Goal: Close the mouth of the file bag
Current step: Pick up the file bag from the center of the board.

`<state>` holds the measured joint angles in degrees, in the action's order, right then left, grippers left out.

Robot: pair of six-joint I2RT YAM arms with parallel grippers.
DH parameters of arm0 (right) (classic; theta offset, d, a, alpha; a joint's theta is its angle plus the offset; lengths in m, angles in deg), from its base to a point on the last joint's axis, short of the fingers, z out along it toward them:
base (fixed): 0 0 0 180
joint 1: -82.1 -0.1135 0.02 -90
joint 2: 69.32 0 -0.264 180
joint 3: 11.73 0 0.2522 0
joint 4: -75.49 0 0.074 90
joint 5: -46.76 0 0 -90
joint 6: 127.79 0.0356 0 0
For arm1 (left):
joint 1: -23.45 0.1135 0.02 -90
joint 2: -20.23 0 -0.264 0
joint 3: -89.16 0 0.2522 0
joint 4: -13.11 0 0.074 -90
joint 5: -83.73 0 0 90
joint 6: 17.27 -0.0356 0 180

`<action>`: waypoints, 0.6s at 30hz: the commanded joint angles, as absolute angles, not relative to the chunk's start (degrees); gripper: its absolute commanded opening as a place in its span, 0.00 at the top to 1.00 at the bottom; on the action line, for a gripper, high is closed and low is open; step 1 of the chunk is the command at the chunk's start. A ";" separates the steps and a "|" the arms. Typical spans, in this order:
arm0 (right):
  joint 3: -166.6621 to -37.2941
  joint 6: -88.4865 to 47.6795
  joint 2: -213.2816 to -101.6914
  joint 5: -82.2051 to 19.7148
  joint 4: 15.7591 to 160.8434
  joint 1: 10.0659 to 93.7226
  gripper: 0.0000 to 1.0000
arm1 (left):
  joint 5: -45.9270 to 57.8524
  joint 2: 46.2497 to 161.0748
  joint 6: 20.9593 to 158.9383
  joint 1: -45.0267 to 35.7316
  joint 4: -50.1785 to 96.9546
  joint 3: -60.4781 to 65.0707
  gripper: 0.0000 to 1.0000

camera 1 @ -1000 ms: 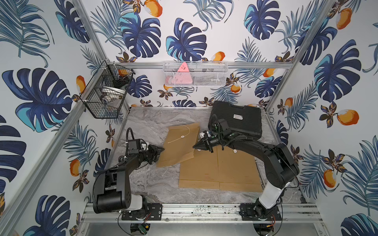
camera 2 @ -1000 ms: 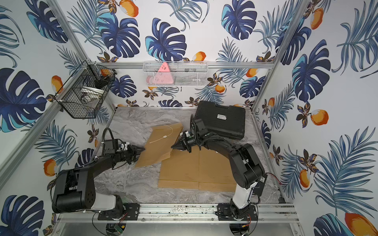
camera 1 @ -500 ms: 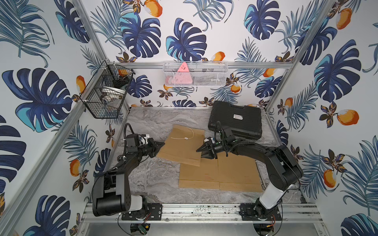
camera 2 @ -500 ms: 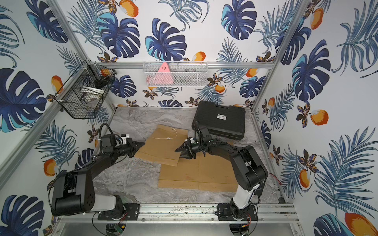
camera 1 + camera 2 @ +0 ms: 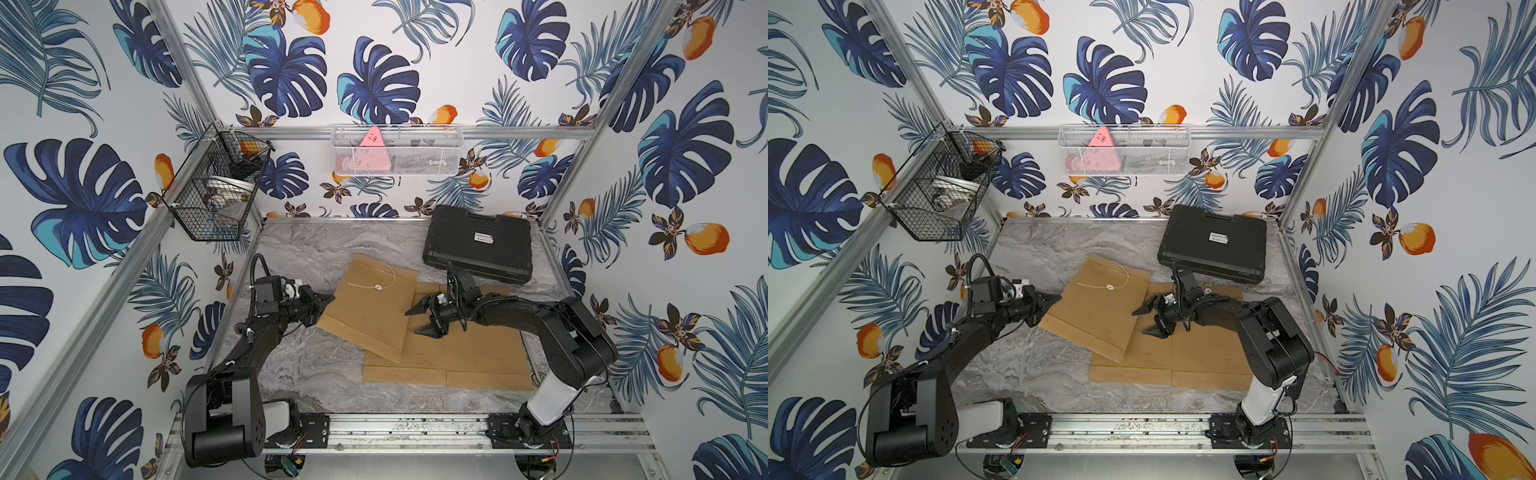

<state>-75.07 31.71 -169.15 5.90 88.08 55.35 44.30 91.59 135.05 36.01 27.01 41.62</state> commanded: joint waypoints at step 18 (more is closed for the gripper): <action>-81.40 37.58 -179.47 -4.48 65.86 53.31 0.74 | 45.15 87.26 136.13 34.43 30.52 41.60 1.00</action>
